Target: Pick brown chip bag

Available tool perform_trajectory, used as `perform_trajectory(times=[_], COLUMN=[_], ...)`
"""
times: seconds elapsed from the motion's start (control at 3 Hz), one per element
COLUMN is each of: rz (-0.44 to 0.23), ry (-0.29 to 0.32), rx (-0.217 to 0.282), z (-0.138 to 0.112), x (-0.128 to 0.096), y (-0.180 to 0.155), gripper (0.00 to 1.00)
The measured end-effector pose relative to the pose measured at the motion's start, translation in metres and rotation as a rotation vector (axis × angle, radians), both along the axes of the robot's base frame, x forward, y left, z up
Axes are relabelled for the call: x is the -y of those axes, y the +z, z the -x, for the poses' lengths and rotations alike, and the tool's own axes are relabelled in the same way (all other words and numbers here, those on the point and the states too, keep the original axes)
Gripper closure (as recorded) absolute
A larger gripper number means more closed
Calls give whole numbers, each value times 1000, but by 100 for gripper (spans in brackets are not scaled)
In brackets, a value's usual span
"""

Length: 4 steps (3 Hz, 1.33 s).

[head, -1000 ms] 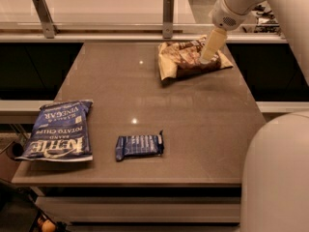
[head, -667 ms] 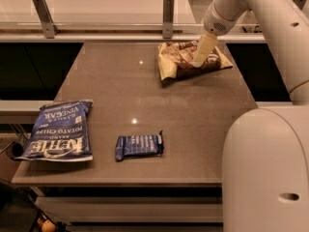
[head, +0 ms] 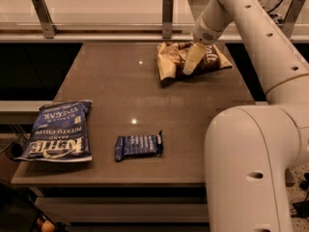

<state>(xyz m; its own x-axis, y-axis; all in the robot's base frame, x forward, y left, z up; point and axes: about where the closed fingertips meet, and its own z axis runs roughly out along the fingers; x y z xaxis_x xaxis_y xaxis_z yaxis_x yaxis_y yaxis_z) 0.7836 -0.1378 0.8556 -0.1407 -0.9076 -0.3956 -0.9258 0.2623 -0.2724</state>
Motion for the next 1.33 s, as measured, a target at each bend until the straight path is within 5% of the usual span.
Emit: perform_trajectory(times=[0.67,1.33], rz=[-31,-31], ry=[29,29], rx=[-56,-56], z=[-8,-8], x=[-23,-23], y=[-34,-23], gripper=[39,86])
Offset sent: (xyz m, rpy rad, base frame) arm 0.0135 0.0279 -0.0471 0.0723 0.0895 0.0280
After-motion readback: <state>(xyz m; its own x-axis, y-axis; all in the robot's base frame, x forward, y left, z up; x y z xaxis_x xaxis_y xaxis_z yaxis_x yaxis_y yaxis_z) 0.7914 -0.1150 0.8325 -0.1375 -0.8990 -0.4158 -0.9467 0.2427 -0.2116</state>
